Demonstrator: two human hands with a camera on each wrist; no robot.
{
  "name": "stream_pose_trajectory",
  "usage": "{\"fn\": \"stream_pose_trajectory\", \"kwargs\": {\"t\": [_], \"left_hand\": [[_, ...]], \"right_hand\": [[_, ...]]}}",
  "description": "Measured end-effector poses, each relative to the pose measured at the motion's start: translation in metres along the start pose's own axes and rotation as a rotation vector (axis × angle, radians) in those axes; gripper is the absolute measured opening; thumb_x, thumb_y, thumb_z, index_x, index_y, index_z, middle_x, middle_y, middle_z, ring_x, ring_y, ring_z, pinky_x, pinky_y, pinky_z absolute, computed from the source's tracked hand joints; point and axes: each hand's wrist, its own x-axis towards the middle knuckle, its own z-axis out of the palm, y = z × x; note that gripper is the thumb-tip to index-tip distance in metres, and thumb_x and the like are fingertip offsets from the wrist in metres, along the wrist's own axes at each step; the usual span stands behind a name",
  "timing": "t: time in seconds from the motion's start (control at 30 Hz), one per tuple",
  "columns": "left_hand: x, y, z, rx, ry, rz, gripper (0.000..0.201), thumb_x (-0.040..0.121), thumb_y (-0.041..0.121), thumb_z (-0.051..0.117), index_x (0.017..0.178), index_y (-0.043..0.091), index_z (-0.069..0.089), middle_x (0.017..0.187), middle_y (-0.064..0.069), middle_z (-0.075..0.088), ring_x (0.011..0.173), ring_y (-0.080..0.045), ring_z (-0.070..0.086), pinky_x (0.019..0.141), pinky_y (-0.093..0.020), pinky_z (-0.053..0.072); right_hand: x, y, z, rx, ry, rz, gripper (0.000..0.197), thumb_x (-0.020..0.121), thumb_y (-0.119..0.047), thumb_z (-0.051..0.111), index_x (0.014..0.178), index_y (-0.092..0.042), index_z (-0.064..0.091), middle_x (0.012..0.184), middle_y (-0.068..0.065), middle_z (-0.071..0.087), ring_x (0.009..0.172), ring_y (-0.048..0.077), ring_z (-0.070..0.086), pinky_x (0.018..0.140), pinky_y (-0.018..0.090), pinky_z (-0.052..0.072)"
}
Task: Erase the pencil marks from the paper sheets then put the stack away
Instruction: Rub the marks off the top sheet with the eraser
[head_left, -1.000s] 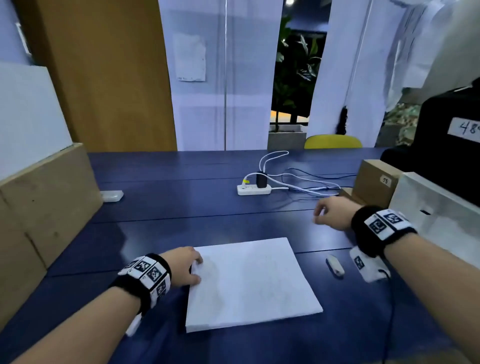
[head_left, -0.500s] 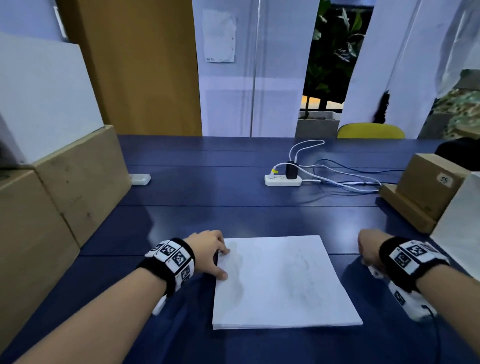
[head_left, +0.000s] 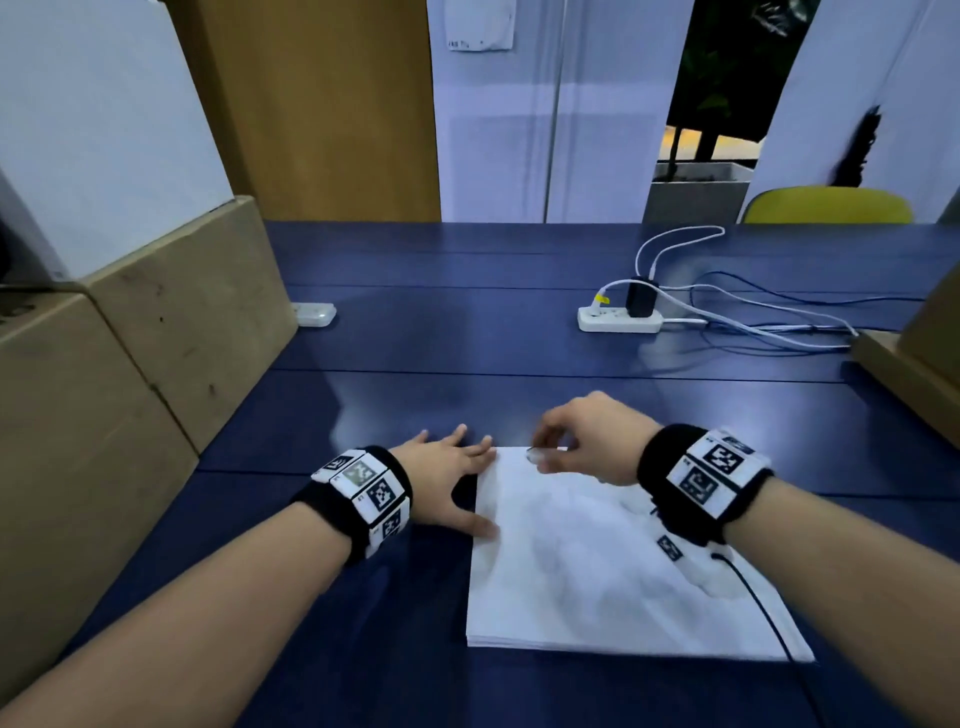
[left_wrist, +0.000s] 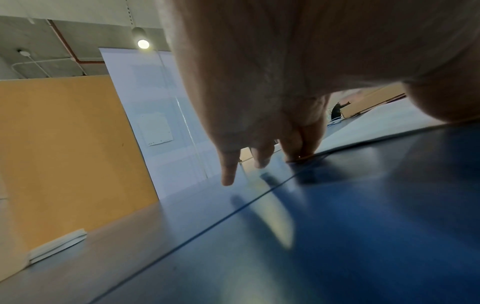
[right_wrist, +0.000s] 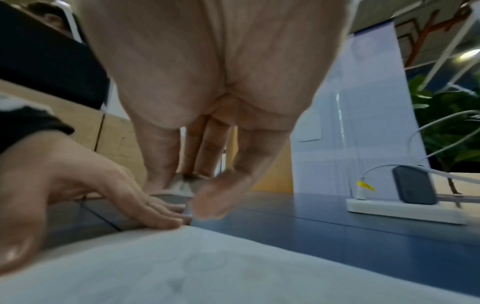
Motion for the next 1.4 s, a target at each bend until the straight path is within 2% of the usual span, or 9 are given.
{"fn": "stream_pose_trajectory", "kwargs": {"t": [0.07,0.13,0.27,0.47,0.7,0.93,1.13,1.27,1.4], "left_hand": [[-0.001,-0.001,0.0,-0.016,-0.013,-0.001,0.121,0.067,0.087,0.054,0.157,0.026,-0.001,0.163,0.013,-0.006,0.15,-0.017,-0.011,0.118,-0.06,0.003],[-0.003,-0.001,0.001,-0.032,-0.029,-0.004,0.131,0.06,0.089,0.058,0.157,0.026,-0.005,0.162,0.013,-0.011,0.149,-0.016,-0.014,0.117,-0.061,0.0],[-0.005,-0.002,0.008,-0.055,-0.062,-0.019,0.14,0.054,0.091,0.059,0.155,0.027,-0.015,0.16,0.015,-0.021,0.147,-0.016,-0.023,0.114,-0.067,-0.004],[-0.007,-0.001,0.007,-0.077,-0.099,-0.063,0.143,0.051,0.093,0.058,0.153,0.029,-0.019,0.157,0.018,-0.026,0.146,-0.016,-0.027,0.107,-0.076,-0.005],[-0.008,0.001,0.006,-0.081,-0.108,-0.08,0.144,0.049,0.093,0.059,0.153,0.03,-0.018,0.157,0.02,-0.026,0.147,-0.016,-0.025,0.106,-0.078,-0.003],[-0.009,0.003,0.001,-0.086,-0.137,-0.089,0.143,0.051,0.091,0.061,0.152,0.03,-0.02,0.157,0.02,-0.027,0.146,-0.015,-0.027,0.106,-0.077,-0.002],[-0.006,0.001,0.005,-0.082,-0.131,-0.087,0.148,0.045,0.096,0.057,0.153,0.03,-0.019,0.156,0.021,-0.028,0.146,-0.013,-0.026,0.107,-0.077,-0.003],[-0.005,0.001,0.004,-0.078,-0.138,-0.088,0.148,0.044,0.097,0.056,0.153,0.03,-0.019,0.157,0.02,-0.027,0.146,-0.014,-0.025,0.106,-0.078,0.0],[-0.004,0.002,0.004,-0.072,-0.144,-0.094,0.148,0.044,0.097,0.055,0.153,0.03,-0.019,0.157,0.02,-0.026,0.146,-0.014,-0.025,0.106,-0.077,0.001]], "right_hand": [[0.014,-0.005,0.004,-0.008,-0.068,-0.032,0.027,0.09,-0.038,0.069,0.111,-0.022,0.07,0.106,-0.009,0.072,0.069,0.004,0.054,0.047,0.006,0.039],[0.023,-0.01,0.008,-0.055,-0.101,-0.047,0.03,0.089,-0.035,0.07,0.115,-0.021,0.069,0.108,-0.006,0.072,0.067,0.001,0.054,0.061,0.012,0.043],[0.033,-0.012,0.012,-0.094,-0.129,-0.021,0.035,0.091,-0.042,0.065,0.114,-0.016,0.069,0.1,0.0,0.075,0.099,0.019,0.065,0.082,0.026,0.049],[0.037,-0.023,0.014,-0.117,-0.127,-0.013,0.032,0.088,-0.025,0.067,0.118,-0.014,0.068,0.114,0.005,0.071,0.107,0.023,0.063,0.081,0.026,0.047],[0.009,-0.032,0.026,-0.072,-0.285,-0.138,0.031,0.074,-0.021,0.071,0.105,-0.023,0.074,0.098,-0.004,0.074,0.091,0.015,0.066,0.081,0.03,0.054],[0.038,-0.019,0.017,-0.054,-0.083,-0.029,0.03,0.081,-0.021,0.072,0.111,-0.018,0.073,0.104,0.001,0.074,0.096,0.019,0.066,0.073,0.02,0.042],[0.01,-0.027,0.022,-0.008,-0.36,-0.107,0.026,0.069,-0.032,0.075,0.095,-0.026,0.073,0.073,-0.005,0.071,0.071,0.018,0.07,0.072,0.034,0.059],[0.032,-0.023,0.012,-0.045,-0.199,-0.085,0.026,0.075,-0.02,0.078,0.101,-0.022,0.073,0.069,-0.014,0.056,0.076,0.023,0.07,0.072,0.027,0.053],[0.036,-0.013,0.014,0.018,-0.117,-0.054,0.021,0.077,-0.016,0.075,0.097,-0.02,0.069,0.063,-0.014,0.057,0.067,0.023,0.069,0.072,0.034,0.058]]}}
